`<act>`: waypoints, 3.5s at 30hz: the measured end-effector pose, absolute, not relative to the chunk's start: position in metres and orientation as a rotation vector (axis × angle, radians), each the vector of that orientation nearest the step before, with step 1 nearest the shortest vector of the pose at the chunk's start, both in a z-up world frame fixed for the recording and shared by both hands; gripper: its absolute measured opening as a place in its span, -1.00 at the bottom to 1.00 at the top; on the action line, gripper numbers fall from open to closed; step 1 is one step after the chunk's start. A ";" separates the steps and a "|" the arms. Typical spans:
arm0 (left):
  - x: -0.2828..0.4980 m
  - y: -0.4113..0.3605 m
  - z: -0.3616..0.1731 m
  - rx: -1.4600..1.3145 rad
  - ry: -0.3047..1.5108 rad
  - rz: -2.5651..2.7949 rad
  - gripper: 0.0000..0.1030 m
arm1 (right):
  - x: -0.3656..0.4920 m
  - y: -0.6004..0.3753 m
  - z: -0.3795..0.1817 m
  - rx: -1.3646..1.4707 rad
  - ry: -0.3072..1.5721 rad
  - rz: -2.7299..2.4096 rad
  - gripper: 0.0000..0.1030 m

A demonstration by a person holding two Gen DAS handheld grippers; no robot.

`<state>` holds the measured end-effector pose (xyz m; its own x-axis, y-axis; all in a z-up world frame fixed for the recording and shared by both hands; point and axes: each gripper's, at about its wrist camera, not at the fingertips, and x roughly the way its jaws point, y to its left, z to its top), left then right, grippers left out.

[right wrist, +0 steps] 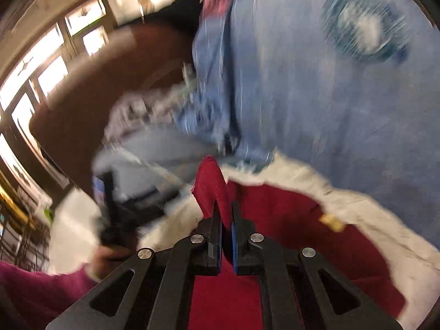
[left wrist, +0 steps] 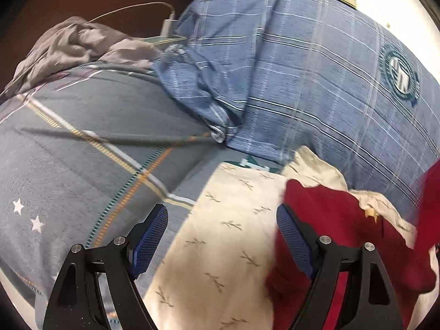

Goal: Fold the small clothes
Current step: 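Lay the sleeve across the shirt body and open the right gripper, then grasp the side edge of the shirt with the right gripper, then fold the shirt side over toward the left gripper with the right gripper, then open the right gripper and press the folded side flat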

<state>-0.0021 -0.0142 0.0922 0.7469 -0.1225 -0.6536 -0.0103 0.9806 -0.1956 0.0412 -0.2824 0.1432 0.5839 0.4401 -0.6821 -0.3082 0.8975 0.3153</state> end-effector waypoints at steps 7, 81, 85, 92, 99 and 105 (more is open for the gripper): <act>0.010 -0.026 0.085 -0.159 0.753 -0.091 0.57 | 0.082 -0.273 0.048 0.226 0.995 0.292 -0.12; 0.040 -0.106 0.038 -0.051 0.969 -0.326 0.61 | -0.157 -0.401 0.016 0.129 0.890 -0.509 -0.84; 0.038 -0.107 0.039 -0.040 0.958 -0.325 0.61 | -0.177 -0.400 0.032 0.182 0.870 -0.503 -0.48; 0.034 -0.099 0.042 -0.063 0.945 -0.326 0.57 | -0.180 -0.412 0.090 0.307 0.705 -0.465 -0.44; 0.031 -0.099 0.040 -0.045 0.939 -0.318 0.58 | -0.080 -0.404 0.053 0.257 0.802 -0.364 -0.55; 0.037 -0.101 0.037 -0.050 0.953 -0.317 0.62 | -0.061 -0.452 0.015 0.338 0.818 -0.485 -0.57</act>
